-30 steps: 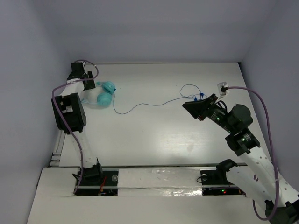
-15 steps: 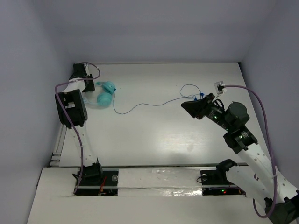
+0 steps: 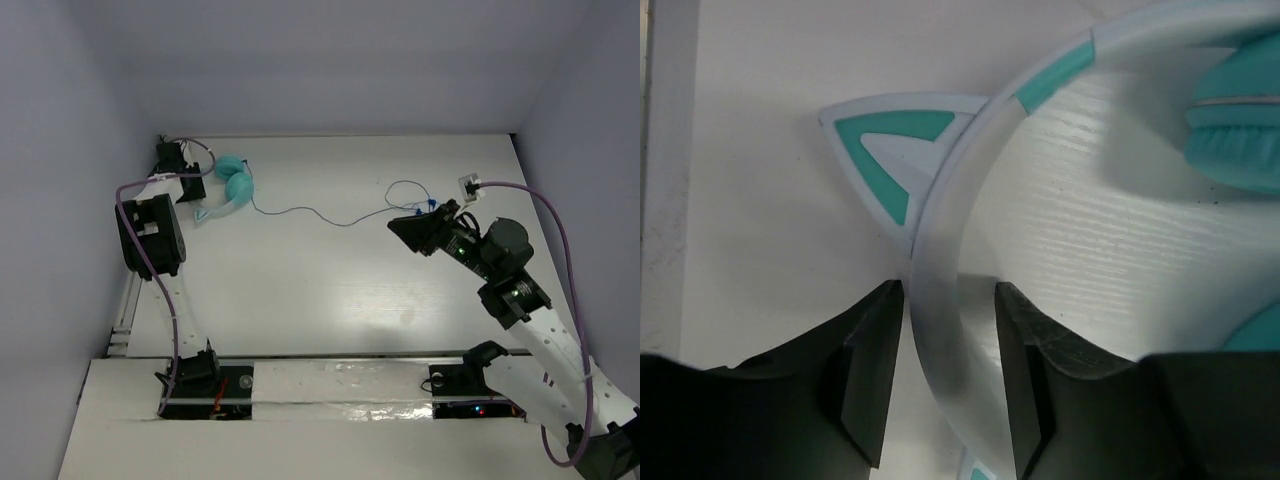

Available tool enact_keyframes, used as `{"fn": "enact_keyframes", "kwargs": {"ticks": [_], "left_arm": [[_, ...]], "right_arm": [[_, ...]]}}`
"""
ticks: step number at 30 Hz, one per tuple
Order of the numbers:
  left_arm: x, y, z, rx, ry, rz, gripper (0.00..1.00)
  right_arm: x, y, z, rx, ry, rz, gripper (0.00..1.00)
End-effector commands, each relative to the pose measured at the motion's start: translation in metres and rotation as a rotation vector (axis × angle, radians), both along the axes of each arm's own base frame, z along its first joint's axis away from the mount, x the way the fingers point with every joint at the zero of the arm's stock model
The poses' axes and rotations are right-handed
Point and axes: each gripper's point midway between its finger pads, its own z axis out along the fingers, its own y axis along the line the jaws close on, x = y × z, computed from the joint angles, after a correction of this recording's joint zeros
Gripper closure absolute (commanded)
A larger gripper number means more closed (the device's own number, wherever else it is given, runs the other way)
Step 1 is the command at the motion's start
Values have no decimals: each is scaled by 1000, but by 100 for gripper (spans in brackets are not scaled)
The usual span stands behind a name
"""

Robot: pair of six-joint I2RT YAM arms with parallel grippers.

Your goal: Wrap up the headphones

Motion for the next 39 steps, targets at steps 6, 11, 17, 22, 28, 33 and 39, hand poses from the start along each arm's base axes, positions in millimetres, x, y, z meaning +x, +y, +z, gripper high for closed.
{"fn": "enact_keyframes", "kwargs": {"ticks": [6, 11, 17, 22, 28, 33, 39], "left_arm": [[-28, -12, 3, -55, 54, 0, 59], [-48, -16, -5, -77, 87, 39, 59], [-57, -17, -11, -91, 82, 76, 59], [-48, -12, -18, -64, 98, 108, 62], [-37, -1, -18, -22, 87, 139, 63], [-28, -2, -17, -11, 70, 128, 64], [-21, 0, -19, 1, 61, 123, 65]], "right_arm": [[-8, -1, 22, 25, -82, 14, 66], [-9, 2, 21, 35, -83, 29, 66], [-11, 1, 21, 38, -86, 29, 67], [-11, 1, 17, 29, -75, 33, 69], [-11, 2, 17, 27, -79, 37, 69], [-7, 3, 13, 22, -66, 33, 69], [-3, 5, 12, 18, -62, 34, 69]]}}
